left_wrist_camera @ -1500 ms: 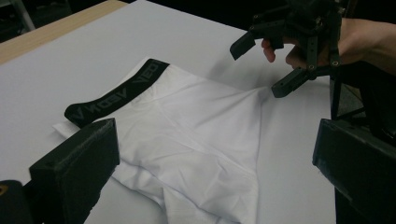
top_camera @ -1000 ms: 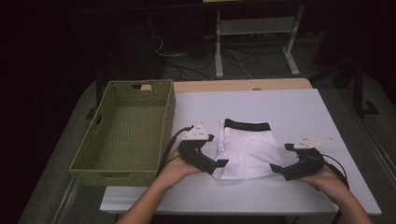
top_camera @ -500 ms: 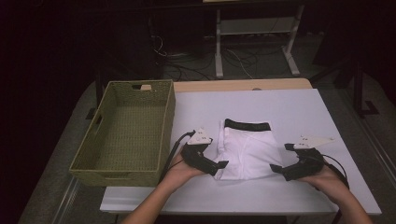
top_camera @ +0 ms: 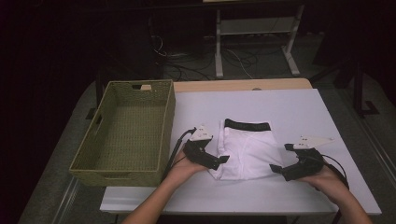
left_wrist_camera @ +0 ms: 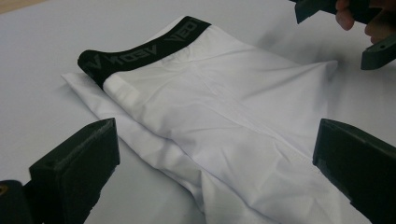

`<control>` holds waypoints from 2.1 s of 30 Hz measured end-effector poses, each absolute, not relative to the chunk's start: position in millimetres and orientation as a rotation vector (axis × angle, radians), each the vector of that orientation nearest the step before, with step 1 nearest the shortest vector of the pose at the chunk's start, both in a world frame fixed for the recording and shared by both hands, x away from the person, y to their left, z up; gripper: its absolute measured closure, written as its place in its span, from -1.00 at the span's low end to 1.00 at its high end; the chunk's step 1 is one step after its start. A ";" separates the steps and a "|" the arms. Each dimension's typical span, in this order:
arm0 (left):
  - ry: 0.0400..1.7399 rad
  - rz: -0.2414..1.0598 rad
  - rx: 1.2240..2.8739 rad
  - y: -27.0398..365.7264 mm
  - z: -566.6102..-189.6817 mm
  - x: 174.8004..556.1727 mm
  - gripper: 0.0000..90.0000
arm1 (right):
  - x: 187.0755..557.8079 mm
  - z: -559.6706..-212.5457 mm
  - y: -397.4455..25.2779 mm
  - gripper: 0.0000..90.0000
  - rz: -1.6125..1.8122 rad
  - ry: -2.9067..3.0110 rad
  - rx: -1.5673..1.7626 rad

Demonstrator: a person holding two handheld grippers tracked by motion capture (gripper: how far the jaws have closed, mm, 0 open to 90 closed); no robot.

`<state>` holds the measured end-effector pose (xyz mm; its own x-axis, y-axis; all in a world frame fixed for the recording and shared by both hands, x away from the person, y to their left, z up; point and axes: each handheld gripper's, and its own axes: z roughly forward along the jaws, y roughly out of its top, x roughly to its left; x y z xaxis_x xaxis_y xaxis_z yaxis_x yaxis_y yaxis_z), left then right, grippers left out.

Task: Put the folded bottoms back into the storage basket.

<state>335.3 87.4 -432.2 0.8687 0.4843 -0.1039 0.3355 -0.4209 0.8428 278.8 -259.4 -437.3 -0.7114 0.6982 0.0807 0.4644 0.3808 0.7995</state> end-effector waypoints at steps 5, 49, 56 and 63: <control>0.625 0.181 2.060 85.9 -435.5 344.1 -0.98 | 278.4 -437.2 -260.2 -1.00 1.244 2.369 1.034; 0.789 0.210 2.120 64.5 -439.7 422.8 -0.66 | 277.2 -438.4 -260.4 -0.99 1.242 2.369 1.035; 0.816 0.229 2.155 57.5 -442.6 437.1 -0.62 | 276.6 -437.7 -259.7 -0.99 1.247 2.371 1.029; 0.818 0.228 2.156 51.4 -443.6 450.6 -0.59 | 277.0 -437.9 -260.9 -0.99 1.252 2.368 1.030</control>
